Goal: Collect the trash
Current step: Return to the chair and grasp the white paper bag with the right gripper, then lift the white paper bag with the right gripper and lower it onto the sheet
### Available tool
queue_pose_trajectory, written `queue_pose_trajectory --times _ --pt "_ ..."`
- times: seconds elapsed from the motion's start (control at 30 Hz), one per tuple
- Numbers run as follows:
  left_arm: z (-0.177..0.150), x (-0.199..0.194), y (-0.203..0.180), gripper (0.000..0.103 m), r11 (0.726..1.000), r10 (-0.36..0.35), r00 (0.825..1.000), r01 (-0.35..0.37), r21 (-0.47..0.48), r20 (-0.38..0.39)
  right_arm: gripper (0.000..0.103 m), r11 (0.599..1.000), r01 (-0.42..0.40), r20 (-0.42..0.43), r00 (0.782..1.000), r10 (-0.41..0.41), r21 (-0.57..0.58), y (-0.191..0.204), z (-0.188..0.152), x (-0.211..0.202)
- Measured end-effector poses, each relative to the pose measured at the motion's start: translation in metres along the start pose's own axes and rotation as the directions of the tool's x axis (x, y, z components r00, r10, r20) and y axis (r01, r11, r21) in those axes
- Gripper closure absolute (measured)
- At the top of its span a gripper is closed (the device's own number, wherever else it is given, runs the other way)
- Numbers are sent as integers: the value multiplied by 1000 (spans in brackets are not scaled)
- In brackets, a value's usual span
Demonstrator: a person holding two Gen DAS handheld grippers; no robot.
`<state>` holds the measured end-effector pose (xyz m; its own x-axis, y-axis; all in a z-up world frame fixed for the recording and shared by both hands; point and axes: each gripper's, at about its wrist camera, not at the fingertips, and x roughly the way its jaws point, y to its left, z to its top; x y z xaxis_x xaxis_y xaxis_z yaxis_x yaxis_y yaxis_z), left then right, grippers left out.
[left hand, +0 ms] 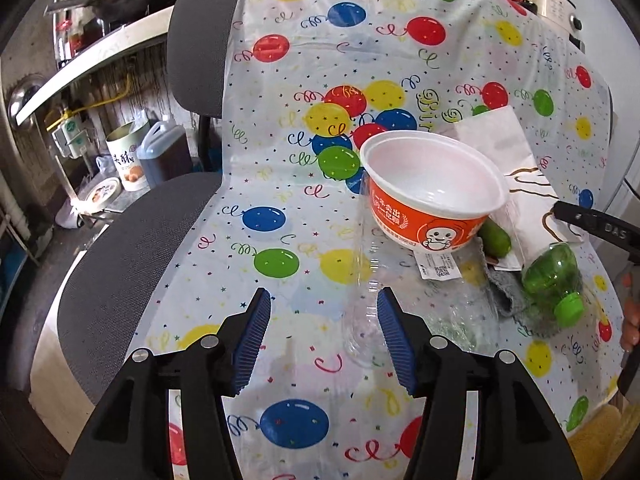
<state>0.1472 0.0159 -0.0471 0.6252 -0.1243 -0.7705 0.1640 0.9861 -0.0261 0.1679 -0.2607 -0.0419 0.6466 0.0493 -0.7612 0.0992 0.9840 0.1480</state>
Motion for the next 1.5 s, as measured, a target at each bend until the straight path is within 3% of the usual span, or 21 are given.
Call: queue_pose_trajectory --times 0.17,0.27,0.3,0.37,0.47,0.57,0.63,0.73,0.9,1.13,1.3,1.5 --pt "-1 13 -2 46 1000 -20 1000 20 -6 -21 55 999 -16 -50 999 17 28 2 12 29" --pt "-3 15 -3 46 1000 -25 999 25 -6 -29 85 1000 21 -33 999 -21 -4 10 23 31" --pt "-3 14 -3 46 1000 -25 999 24 -5 -28 89 1000 26 -21 999 -26 -12 12 26 28" --pt "-3 10 -1 46 1000 -22 1000 22 -5 -17 98 998 39 23 999 -38 -50 21 34 15" --pt "0 -1 4 46 1000 -12 1000 12 -17 5 100 988 93 130 989 -77 -126 35 40 -17" --pt "2 -15 4 46 1000 -6 999 7 -19 35 100 960 184 272 954 -123 -213 47 39 -70" --pt "1 -26 -1 46 1000 -13 999 13 -16 52 100 950 204 318 940 -122 -237 47 36 -100" --pt "-1 -39 -9 46 1000 -25 997 25 -5 73 100 957 160 339 938 -72 -240 38 23 -145" --pt "-11 -59 -35 46 997 -74 993 70 44 93 100 976 15 290 956 51 -218 15 -26 -201" --pt "-25 -74 -71 46 986 -128 987 117 116 94 100 996 -43 241 969 60 -74 -26 -103 -261" --pt "-31 -78 -90 46 978 -161 983 148 150 86 100 990 -139 147 979 141 -26 -30 -135 -256" --pt "-33 -79 -87 46 980 -144 985 129 152 96 100 970 -241 72 967 244 -45 -21 -125 -189"
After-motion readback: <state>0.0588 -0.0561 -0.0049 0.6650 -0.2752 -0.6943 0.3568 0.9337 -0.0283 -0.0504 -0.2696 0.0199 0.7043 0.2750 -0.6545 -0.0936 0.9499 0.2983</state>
